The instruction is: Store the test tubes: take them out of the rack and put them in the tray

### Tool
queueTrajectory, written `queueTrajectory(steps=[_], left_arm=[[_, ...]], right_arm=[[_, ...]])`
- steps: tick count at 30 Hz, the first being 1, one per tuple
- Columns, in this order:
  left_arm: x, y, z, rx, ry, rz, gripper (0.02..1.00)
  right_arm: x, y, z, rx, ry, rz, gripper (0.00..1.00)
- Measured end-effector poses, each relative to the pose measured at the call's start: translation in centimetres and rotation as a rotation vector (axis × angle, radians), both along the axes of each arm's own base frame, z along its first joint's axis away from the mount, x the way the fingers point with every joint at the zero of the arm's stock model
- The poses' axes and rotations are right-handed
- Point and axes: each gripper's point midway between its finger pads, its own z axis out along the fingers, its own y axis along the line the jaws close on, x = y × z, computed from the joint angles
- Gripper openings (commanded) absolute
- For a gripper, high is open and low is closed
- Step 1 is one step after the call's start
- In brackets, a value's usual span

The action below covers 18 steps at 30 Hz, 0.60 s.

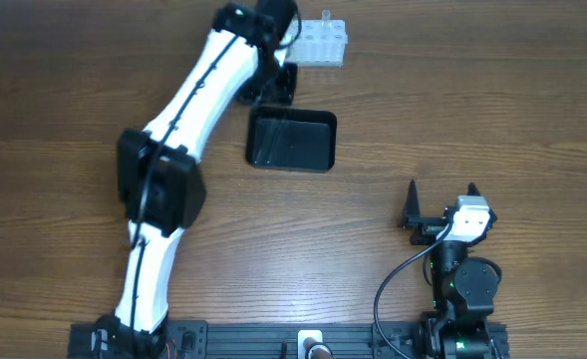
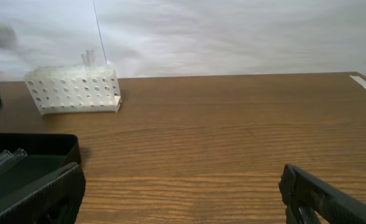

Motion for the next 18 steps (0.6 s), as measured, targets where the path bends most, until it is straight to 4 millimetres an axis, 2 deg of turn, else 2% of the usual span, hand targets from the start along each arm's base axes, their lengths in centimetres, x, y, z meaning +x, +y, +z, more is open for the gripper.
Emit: queueTrajectory(steps=[2, 5, 8, 11, 18], left_arm=[[0.0, 0.0, 2.4, -0.022, -0.045, 0.0, 0.581], [-0.2, 0.1, 5.1, -0.046, -0.097, 0.0, 0.792], [-0.3, 0.2, 6.5, -0.06, -0.123, 0.006, 0.875], [-0.4, 0.4, 7.7, -0.063, -0.147, 0.018, 0.998], [-0.7, 2.2, 12.7, -0.053, -0.27, 0.089, 0.998]], right_arm=[[0.0, 0.0, 0.0, -0.001, 0.0, 0.0, 0.991], [0.0, 0.0, 0.0, 0.0, 0.0, 0.0, 0.993], [0.0, 0.0, 0.0, 0.0, 0.0, 0.0, 0.991], [0.0, 0.0, 0.0, 0.0, 0.0, 0.0, 0.991], [0.0, 0.0, 0.0, 0.0, 0.0, 0.0, 0.991]])
